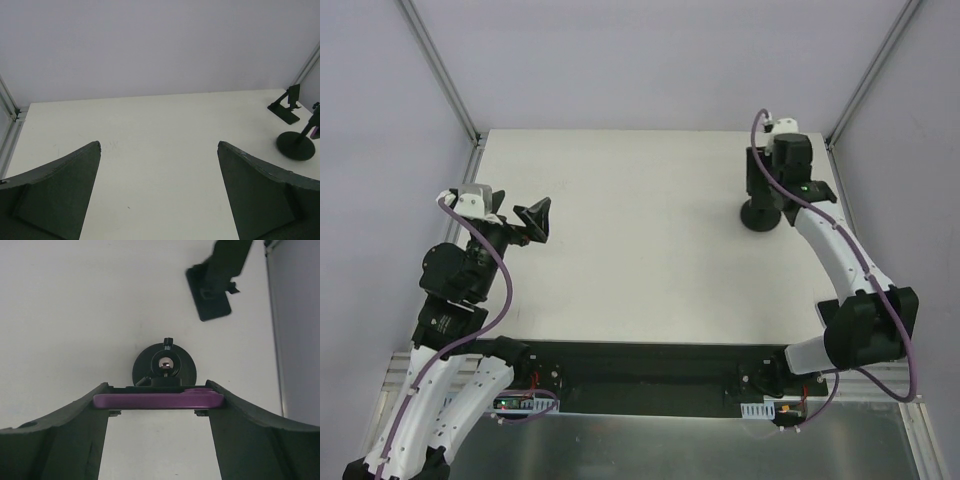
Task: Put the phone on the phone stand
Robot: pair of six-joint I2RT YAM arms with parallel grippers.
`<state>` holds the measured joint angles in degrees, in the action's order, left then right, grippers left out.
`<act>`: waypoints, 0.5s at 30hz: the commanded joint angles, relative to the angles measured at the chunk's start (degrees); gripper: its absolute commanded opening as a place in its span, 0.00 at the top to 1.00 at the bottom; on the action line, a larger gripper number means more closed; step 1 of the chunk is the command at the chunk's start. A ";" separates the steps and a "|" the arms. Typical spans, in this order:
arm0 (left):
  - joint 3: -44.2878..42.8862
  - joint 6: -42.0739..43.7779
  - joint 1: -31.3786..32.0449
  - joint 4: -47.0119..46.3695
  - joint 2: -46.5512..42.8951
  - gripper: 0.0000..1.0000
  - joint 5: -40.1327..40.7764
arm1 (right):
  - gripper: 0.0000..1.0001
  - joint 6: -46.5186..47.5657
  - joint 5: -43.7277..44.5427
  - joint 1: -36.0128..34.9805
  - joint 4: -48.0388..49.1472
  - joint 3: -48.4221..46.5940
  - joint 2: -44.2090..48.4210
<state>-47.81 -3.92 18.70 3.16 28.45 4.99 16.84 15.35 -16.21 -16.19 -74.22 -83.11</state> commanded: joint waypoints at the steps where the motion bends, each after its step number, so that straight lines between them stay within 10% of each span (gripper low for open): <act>1: 0.44 -0.74 1.51 -2.98 0.29 0.01 -0.60 | 0.99 5.57 -8.14 9.49 8.53 1.97 6.73; 15: 0.61 0.14 4.77 -2.98 0.64 0.01 0.37 | 1.00 2.85 -10.97 22.89 15.48 9.17 8.23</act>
<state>-47.46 -3.84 22.94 3.16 29.23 5.02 20.93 4.40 5.50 -9.45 -65.25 -77.95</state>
